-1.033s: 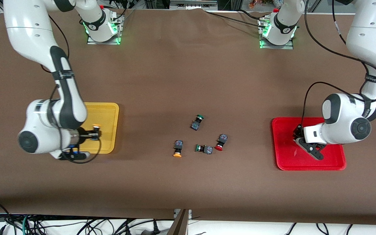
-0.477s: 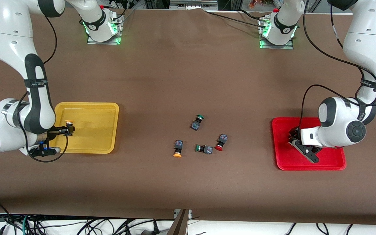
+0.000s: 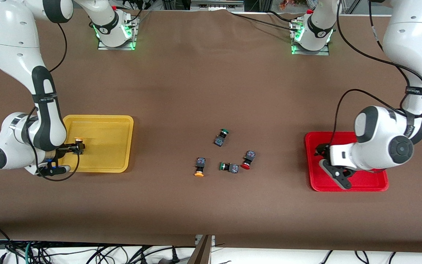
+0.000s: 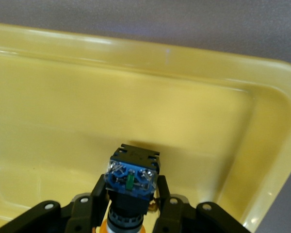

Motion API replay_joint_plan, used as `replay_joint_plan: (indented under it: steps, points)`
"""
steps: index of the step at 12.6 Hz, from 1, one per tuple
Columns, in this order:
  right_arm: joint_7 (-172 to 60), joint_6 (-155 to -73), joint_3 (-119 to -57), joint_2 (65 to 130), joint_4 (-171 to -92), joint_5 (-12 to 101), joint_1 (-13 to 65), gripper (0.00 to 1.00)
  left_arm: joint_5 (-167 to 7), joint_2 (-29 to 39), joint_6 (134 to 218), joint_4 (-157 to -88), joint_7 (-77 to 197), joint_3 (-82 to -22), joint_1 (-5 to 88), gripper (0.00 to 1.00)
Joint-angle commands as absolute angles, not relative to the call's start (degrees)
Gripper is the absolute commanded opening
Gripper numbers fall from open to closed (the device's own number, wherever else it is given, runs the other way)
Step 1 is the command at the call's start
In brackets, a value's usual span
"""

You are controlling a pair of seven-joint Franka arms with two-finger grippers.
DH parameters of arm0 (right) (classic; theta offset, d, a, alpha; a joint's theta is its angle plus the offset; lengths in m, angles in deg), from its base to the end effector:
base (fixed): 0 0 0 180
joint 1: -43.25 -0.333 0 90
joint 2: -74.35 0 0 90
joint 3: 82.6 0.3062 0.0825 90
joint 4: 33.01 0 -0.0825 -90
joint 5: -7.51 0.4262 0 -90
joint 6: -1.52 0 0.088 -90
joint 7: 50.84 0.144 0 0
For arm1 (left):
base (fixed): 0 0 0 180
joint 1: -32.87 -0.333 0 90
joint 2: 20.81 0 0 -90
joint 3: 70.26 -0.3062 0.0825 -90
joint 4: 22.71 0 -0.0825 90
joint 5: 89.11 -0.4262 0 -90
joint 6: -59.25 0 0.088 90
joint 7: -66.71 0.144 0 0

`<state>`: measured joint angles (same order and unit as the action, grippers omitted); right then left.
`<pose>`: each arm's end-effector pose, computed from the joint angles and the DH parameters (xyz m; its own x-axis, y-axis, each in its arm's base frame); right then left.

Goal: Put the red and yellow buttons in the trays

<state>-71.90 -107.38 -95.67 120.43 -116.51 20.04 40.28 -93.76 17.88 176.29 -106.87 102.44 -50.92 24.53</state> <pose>0.6895 -0.0858 0.1223 0.9420 0.1380 -0.3059 0.1036 -0.9866 -0.1261 0.7277 -0.1041 0.2281 0.7033 -0.7103 0.0279 -0.7055 -0.6926 0.1505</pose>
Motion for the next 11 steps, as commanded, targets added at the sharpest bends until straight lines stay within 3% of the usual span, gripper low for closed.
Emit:
replay_joint_plan:
  steps: [1,4,6,10,11]
  points:
    - [-73.07,-108.78,-95.34,119.96,-117.74,19.91,40.71,0.00,-93.68,18.83,175.70,-105.68,93.38,-51.62,32.31,1.00]
    - [-73.07,-110.71,-95.34,119.97,-119.14,19.91,40.53,0.00,-93.86,21.19,182.79,-105.06,77.56,-51.89,39.01,1.00]
    - [-72.99,-111.68,-95.26,119.79,-121.07,19.99,40.27,0.00,-93.86,24.97,196.56,-106.89,75.24,-51.80,40.16,1.00]
    - [-72.99,-111.78,-95.26,119.35,-123.28,20.08,40.18,0.00,-94.65,25.77,204.62,-112.17,65.14,-52.06,44.02,1.00]
    - [-72.99,-111.16,-95.26,119.00,-123.19,20.08,40.18,0.18,-94.65,25.77,205.32,-112.96,64.52,-52.15,44.03,1.00]
